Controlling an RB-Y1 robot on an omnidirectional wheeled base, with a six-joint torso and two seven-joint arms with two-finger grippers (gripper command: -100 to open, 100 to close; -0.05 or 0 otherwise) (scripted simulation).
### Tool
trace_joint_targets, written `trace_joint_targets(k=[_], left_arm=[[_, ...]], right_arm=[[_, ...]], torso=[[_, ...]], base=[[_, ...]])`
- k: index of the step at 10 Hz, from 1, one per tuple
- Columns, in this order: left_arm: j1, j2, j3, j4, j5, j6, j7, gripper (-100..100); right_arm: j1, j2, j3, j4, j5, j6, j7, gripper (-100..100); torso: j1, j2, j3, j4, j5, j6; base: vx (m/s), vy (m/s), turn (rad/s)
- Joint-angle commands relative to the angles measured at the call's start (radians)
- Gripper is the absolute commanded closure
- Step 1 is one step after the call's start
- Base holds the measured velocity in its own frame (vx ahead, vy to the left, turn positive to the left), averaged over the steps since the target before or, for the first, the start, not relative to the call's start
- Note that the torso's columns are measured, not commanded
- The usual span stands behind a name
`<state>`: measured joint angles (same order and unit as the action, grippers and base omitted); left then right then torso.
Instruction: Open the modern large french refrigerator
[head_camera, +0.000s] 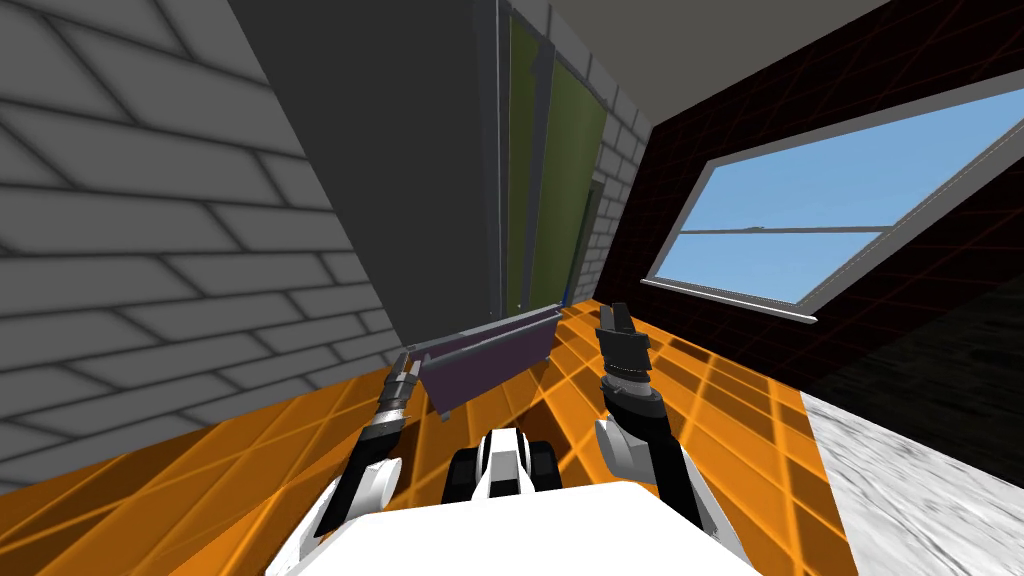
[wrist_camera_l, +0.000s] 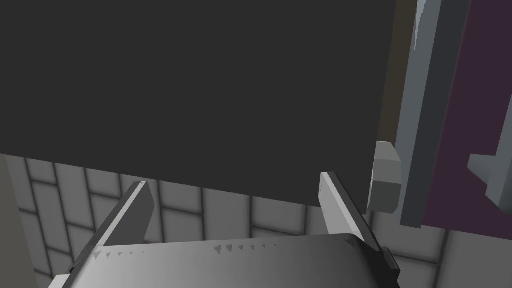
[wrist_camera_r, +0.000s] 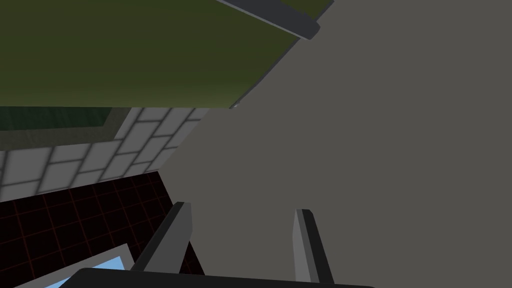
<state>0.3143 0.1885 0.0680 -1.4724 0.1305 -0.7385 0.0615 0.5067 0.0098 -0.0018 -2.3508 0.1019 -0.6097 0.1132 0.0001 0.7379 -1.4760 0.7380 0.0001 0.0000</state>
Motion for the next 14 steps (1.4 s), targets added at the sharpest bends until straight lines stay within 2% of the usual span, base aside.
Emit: trace_joint_targets(k=[1, 6, 7, 9, 12, 14], left_arm=[[0.001, -0.004, 0.005, 0.064, 0.004, -0.020, 0.006, -100], [-0.037, -0.014, 0.030, 0.264, 0.022, -0.087, 0.030, -100], [-0.037, -0.014, 0.030, 0.278, 0.022, -0.087, 0.030, -100], [-0.052, -0.025, 0.040, 0.354, 0.029, -0.114, 0.040, -100], [-0.059, -0.033, 0.045, 0.408, 0.032, -0.127, 0.044, -100], [-0.073, -0.051, 0.054, 0.480, 0.039, -0.150, 0.053, -100]], right_arm=[[0.000, 0.000, 0.000, 0.000, 0.000, 0.000, 0.000, 0], [0.000, 0.000, 0.000, 0.000, 0.000, 0.000, 0.000, 0], [0.000, 0.000, 0.000, 0.000, 0.000, 0.000, 0.000, 0], [0.000, 0.000, 0.000, 0.000, 0.000, 0.000, 0.000, 0], [0.000, 0.000, 0.000, 0.000, 0.000, 0.000, 0.000, 0], [0.000, 0.000, 0.000, 0.000, 0.000, 0.000, 0.000, 0]], torso=[[-0.001, 0.001, 0.000, 0.000, 0.000, 0.000], [0.000, -0.002, -0.001, -0.001, 0.000, 0.000], [0.000, -0.001, -0.001, 0.000, 0.000, 0.000], [-0.001, 0.003, 0.002, 0.001, 0.000, 0.000], [0.003, -0.002, 0.000, -0.001, 0.002, 0.000], [0.010, -0.010, -0.004, -0.007, 0.007, 0.001]], base=[[0.064, -0.004, 0.010], [0.095, 0.001, 0.026], [0.087, 0.004, 0.005], [0.078, -0.006, 0.019], [0.049, -0.002, 0.013], [0.067, 0.003, 0.023]])
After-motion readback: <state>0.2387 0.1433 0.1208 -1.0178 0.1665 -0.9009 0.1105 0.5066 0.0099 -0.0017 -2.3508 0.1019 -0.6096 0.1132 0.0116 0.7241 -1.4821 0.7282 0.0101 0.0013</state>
